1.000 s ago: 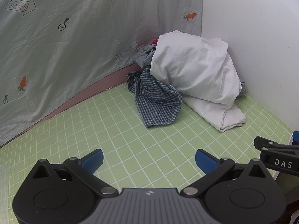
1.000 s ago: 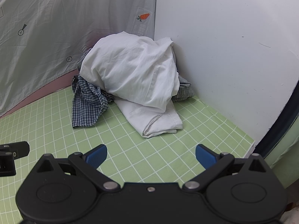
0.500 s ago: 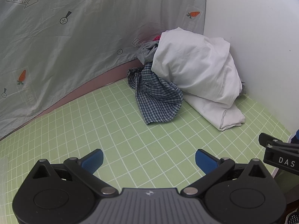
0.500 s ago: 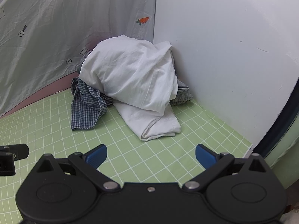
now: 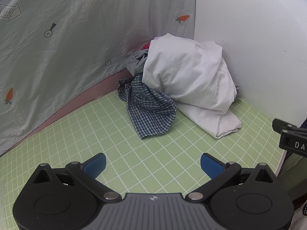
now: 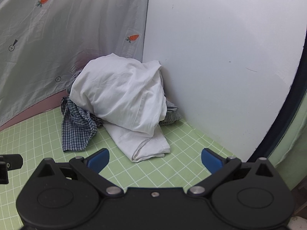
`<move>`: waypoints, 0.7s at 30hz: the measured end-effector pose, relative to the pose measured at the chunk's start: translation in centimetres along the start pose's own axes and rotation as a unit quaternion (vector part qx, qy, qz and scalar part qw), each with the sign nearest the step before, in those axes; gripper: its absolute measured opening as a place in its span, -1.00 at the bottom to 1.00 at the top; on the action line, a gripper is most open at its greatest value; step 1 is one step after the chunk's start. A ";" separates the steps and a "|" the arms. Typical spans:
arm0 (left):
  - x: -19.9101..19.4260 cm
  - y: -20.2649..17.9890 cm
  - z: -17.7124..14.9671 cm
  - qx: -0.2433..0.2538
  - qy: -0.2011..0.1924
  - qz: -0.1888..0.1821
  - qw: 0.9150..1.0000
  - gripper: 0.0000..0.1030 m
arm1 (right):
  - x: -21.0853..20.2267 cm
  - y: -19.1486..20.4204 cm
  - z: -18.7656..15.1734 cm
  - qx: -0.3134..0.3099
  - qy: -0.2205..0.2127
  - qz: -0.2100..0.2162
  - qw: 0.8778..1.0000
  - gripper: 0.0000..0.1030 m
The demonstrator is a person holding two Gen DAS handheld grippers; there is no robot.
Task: Fold clothes
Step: 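Reach into the white cloth pile and close both grippers on it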
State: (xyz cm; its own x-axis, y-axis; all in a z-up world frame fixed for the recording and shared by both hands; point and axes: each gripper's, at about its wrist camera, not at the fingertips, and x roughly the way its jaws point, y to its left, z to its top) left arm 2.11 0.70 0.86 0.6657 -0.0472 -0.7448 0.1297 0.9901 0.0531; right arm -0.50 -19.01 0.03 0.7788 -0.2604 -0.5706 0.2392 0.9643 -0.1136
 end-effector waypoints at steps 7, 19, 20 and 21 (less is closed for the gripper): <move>3.9 -1.8 2.2 -0.051 0.015 -0.002 0.999 0.95 | 5.2 -3.1 2.2 0.019 -0.009 0.018 1.000 1.00; 18.4 -3.9 13.5 -0.109 0.066 0.071 0.989 0.50 | 22.7 -7.4 9.5 0.009 0.030 0.073 0.997 0.98; 20.0 -4.2 14.7 -0.112 0.071 0.072 0.989 0.47 | 24.3 -7.5 10.0 0.009 0.035 0.078 0.996 0.91; 21.5 -4.7 15.9 -0.114 0.072 0.075 0.988 0.47 | 26.1 -7.6 10.6 0.009 0.039 0.083 0.996 0.84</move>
